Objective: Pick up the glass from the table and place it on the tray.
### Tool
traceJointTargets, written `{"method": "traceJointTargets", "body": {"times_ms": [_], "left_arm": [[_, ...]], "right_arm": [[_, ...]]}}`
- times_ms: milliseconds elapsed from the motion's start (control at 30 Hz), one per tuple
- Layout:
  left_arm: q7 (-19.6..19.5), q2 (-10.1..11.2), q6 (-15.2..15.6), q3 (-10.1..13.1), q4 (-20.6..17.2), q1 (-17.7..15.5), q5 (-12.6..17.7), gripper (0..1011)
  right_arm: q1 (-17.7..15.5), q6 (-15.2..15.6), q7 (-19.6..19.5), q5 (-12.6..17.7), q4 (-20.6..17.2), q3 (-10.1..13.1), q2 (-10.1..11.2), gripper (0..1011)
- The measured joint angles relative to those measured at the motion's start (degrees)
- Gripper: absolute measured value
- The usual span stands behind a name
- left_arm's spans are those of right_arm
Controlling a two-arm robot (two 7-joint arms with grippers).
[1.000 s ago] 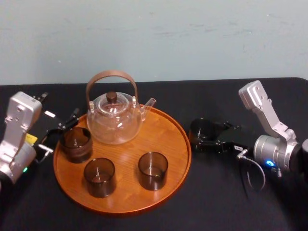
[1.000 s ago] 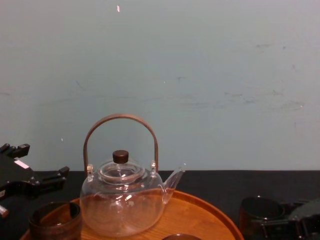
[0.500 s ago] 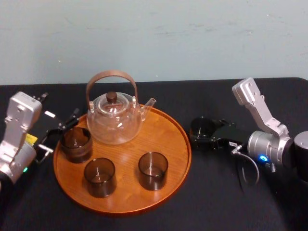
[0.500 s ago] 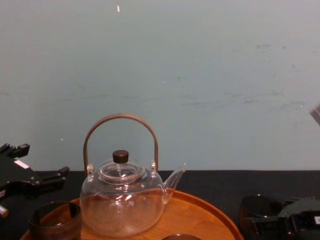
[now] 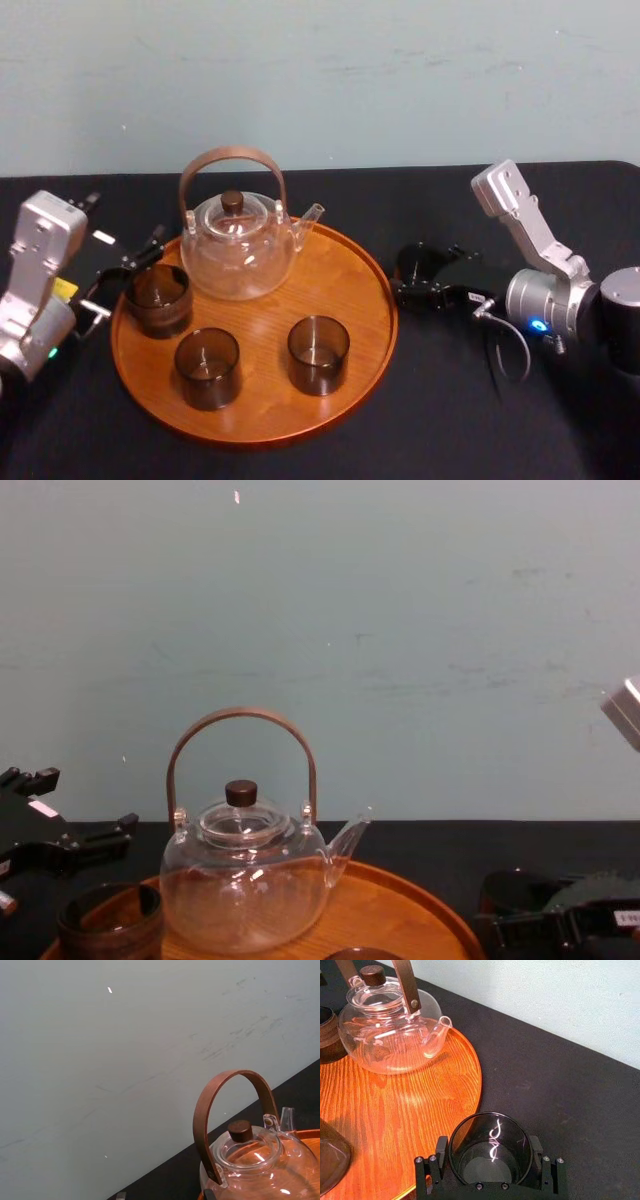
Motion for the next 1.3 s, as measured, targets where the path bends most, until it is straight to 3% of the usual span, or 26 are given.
{"method": "traceJointTargets", "body": {"times_ms": [267, 467, 1033, 1300], "left_arm": [[0.0, 0.0, 0.0, 0.0, 0.0, 0.0, 0.0, 1001], [0.0, 0.0, 0.0, 0.0, 0.0, 0.0, 0.0, 1001], [0.0, 0.0, 0.0, 0.0, 0.0, 0.0, 0.0, 1001], [0.0, 0.0, 0.0, 0.0, 0.0, 0.0, 0.0, 1001]], "right_arm": [[0.0, 0.0, 0.0, 0.1, 0.0, 0.1, 0.0, 1002], [0.0, 0.0, 0.0, 0.2, 0.0, 0.1, 0.1, 905], [-0.1, -0.1, 0.1, 0.4, -0.1, 0.2, 0.1, 904], [-1.3, -1.0, 1.5, 2.1, -3.4, 1.6, 1.6, 905]]}}
